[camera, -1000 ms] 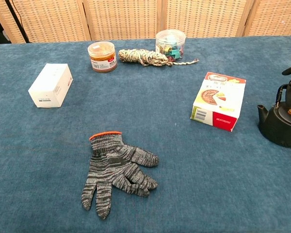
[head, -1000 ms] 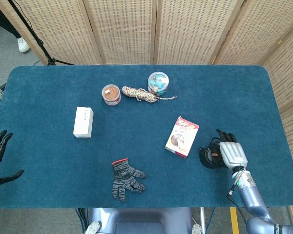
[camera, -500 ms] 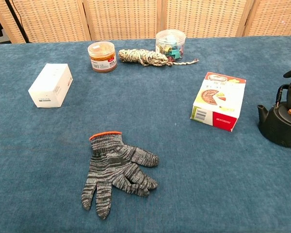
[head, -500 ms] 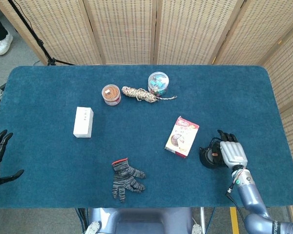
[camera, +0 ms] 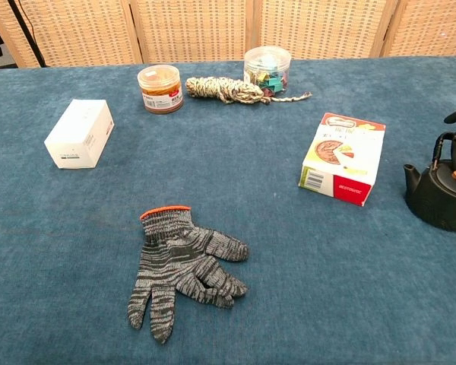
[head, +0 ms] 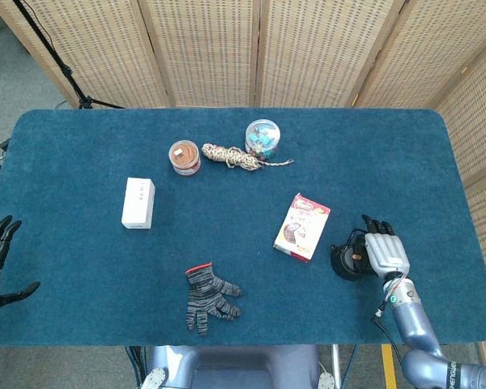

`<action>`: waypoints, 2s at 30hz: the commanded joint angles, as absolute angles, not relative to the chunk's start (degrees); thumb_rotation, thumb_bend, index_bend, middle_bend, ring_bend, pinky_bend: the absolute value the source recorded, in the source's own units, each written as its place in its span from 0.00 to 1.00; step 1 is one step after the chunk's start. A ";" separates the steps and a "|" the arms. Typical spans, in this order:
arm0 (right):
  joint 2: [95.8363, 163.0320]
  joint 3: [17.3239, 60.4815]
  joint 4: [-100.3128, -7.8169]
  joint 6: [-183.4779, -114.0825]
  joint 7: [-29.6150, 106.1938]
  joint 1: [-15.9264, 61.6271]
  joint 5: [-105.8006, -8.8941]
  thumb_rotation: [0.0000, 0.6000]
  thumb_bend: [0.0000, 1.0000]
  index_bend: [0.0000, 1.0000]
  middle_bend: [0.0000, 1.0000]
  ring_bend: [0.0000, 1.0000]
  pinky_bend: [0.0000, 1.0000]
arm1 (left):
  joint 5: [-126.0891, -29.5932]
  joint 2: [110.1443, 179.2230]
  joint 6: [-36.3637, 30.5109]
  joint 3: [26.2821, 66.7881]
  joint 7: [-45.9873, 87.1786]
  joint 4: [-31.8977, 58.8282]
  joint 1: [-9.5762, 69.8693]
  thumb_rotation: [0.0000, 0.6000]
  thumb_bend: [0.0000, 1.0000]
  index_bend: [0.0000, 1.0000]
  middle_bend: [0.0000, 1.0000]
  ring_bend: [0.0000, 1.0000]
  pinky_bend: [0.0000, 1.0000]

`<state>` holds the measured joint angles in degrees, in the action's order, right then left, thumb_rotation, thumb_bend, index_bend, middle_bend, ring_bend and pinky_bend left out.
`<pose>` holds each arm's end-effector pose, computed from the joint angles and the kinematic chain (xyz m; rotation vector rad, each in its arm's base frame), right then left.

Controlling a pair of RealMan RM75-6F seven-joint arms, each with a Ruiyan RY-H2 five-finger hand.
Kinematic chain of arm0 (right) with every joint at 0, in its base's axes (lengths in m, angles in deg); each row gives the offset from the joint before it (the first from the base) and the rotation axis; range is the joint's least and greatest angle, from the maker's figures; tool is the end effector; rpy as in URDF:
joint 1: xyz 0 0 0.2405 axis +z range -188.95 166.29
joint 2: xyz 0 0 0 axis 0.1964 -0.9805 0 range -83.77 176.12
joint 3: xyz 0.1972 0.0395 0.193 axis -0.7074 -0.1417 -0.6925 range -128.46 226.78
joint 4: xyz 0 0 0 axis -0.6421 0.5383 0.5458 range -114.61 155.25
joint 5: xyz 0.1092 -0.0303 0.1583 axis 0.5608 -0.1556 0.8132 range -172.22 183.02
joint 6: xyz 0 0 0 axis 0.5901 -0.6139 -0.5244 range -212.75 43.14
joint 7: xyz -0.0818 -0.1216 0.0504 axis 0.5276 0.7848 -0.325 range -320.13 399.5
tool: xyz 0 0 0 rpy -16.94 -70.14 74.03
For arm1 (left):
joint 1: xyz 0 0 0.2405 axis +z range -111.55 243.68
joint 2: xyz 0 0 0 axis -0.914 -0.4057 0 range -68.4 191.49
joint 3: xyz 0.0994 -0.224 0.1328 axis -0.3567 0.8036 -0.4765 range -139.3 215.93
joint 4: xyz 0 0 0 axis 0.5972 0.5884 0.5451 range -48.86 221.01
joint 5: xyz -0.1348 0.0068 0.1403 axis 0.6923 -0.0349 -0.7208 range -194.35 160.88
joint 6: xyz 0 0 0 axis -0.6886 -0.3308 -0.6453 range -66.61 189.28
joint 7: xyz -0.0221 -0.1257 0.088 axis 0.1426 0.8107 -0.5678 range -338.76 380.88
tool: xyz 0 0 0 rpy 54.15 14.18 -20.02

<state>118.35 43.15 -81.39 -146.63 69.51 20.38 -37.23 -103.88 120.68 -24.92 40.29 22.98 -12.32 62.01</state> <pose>-0.2682 -0.3087 0.0809 1.5564 -1.1796 0.5378 -0.3096 0.1837 0.2019 -1.3775 -0.9390 -0.9514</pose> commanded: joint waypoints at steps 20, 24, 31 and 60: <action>116.38 43.41 -86.03 -151.58 70.16 19.82 -42.92 1.00 0.39 0.63 0.00 0.00 0.00 | -103.89 120.64 -24.77 40.20 22.82 -12.55 61.94 1.00 0.04 0.00 0.00 0.00 0.00; 115.93 43.86 -89.17 -152.69 71.66 20.01 -45.69 1.00 0.39 0.63 0.00 0.00 0.00 | -103.97 120.58 -24.80 40.16 22.93 -12.59 61.96 1.00 0.04 0.00 0.00 0.00 0.00; 118.24 45.26 -93.70 -153.49 76.96 21.36 -48.37 1.00 0.39 0.63 0.00 0.00 0.00 | -104.08 120.50 -24.86 40.09 23.10 -12.56 62.00 1.00 0.04 0.00 0.00 0.00 0.00; 125.48 48.31 -92.32 -153.35 81.94 23.31 -47.03 1.00 0.39 0.33 0.00 0.00 0.00 | -103.90 120.18 -24.68 40.16 23.80 -12.51 61.89 1.00 0.04 0.00 0.00 0.00 0.00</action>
<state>126.01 48.26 -91.76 -152.98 82.26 23.53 -46.57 -103.90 120.18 -24.68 40.16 23.81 -12.51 61.89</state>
